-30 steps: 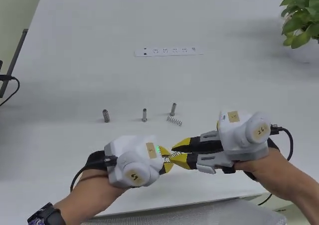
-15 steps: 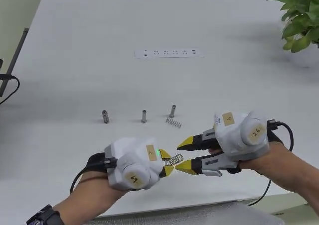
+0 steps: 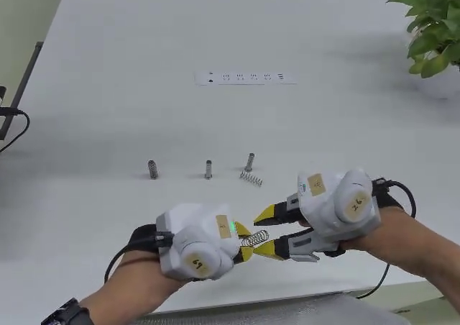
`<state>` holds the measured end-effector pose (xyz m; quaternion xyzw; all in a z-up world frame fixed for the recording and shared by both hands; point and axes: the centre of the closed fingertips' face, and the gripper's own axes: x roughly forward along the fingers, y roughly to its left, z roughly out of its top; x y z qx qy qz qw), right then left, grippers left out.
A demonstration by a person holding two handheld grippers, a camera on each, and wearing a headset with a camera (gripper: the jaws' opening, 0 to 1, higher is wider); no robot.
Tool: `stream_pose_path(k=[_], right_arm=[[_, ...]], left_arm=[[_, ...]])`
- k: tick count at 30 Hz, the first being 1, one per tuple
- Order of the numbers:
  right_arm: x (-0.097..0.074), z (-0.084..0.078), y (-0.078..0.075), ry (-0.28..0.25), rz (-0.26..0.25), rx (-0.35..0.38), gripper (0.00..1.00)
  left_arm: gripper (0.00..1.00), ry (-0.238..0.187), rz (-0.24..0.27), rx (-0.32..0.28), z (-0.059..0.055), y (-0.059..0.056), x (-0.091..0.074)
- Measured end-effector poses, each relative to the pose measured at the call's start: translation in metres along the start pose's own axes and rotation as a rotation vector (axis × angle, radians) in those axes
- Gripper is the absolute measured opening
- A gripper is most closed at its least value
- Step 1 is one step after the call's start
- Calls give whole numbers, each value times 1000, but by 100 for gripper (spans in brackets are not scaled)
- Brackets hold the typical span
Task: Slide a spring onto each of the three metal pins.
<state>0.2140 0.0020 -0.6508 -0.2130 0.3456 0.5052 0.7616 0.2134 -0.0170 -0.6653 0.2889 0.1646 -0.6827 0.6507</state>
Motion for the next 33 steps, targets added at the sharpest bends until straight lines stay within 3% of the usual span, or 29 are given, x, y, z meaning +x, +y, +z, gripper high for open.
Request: stream_pose_path(k=[6,10,19,33], right_arm=[[2,-3,2,27,13,-38,19],[2,-1,8,21,50,-74,10],[2,-3,8,22,47,-62,9],[0,-13,3,29,17,-26,9]], left_arm=[[2,3,-12,9,0,-3,1],[2,5,-12,9,0,-3,0],[3,0,-25,10,-1,-6,1],[14,-22,-13,-80,-7,0,-4]])
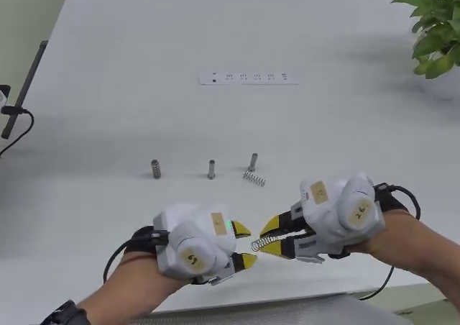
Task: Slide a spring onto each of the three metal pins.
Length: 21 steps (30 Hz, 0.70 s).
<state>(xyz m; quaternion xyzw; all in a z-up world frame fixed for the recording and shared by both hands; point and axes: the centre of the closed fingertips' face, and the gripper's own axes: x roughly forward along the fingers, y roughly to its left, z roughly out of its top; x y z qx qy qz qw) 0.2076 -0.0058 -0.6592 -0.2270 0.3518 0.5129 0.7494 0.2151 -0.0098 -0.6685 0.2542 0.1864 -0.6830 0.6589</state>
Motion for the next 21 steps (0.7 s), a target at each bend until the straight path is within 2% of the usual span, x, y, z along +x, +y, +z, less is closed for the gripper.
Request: stream_pose_path(k=[5,10,12,16,21], right_arm=[[0,-6,-4,-9,-10,32,9],[-2,-14,-10,12,-19,39,9],[-3,-16,-14,15,-26,44,9],[-6,-17,-21,12,-41,58,9],[-7,-18,-27,17,-45,60,9]], left_arm=[[15,-9,20,-46,-2,6,-4],[17,-10,50,-75,-7,14,-10],[18,-17,74,-110,-10,20,-14],[19,-29,104,-156,-14,29,-21],[23,-29,136,-184,-19,38,-28]])
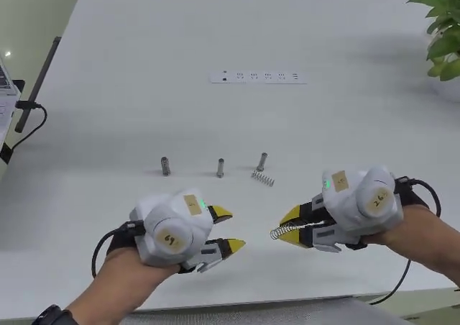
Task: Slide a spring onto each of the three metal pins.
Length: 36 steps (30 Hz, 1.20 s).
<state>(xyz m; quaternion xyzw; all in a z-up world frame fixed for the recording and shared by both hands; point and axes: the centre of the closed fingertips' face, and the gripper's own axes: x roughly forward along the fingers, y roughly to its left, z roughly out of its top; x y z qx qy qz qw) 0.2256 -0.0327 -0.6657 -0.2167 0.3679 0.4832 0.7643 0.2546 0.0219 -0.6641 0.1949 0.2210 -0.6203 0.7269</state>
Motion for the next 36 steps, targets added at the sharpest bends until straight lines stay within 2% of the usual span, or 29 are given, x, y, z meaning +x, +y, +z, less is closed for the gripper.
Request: stream_pose_path(k=[7,14,21,29,36], right_arm=[[6,-8,-11,24,-24,17,9],[11,-15,-24,52,-44,24,9],[14,-18,-32,71,-42,18,9],[17,-13,-41,70,-39,11,9],[22,-10,-49,90,-32,-4,9]], left_arm=[[28,-11,59,-57,-6,15,-10],[31,-2,113,-107,-21,28,-26],[35,-13,166,-155,-27,41,-40],[39,3,192,-171,-40,47,-52],[41,1,227,-201,-49,52,-66]])
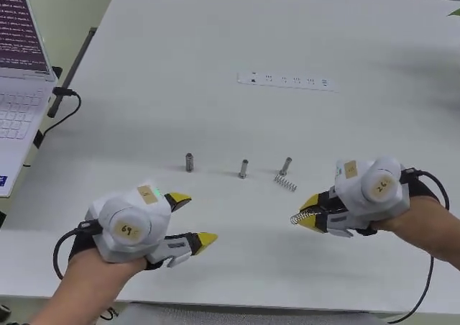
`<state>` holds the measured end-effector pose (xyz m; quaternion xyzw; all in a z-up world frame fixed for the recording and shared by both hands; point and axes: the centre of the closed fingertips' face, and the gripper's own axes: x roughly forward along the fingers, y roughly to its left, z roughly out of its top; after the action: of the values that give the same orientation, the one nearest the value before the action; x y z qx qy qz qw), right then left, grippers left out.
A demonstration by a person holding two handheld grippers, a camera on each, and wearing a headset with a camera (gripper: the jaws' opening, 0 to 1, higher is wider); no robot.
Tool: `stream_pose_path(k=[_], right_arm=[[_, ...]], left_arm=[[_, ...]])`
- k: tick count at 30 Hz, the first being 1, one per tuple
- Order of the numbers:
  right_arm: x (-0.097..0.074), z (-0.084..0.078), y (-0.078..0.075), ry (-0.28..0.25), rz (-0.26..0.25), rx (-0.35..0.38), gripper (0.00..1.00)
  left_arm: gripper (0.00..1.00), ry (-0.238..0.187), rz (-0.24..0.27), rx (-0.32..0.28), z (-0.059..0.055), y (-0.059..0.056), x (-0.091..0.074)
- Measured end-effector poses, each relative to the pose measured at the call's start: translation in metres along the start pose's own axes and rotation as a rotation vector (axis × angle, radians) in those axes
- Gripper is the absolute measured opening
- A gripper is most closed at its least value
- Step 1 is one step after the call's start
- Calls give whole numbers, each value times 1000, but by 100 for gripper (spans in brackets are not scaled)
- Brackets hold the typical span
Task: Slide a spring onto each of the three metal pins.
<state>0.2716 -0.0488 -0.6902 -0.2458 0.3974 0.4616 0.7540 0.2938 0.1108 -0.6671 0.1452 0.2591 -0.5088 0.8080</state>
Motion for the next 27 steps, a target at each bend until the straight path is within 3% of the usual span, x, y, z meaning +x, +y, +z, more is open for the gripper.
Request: stream_pose_path(k=[17,27], right_arm=[[18,22,-34,42,9,-58,9],[29,39,-64,53,0,-77,9]], left_arm=[[48,0,89,-55,-18,26,-23],[50,3,118,-78,-25,33,-33]])
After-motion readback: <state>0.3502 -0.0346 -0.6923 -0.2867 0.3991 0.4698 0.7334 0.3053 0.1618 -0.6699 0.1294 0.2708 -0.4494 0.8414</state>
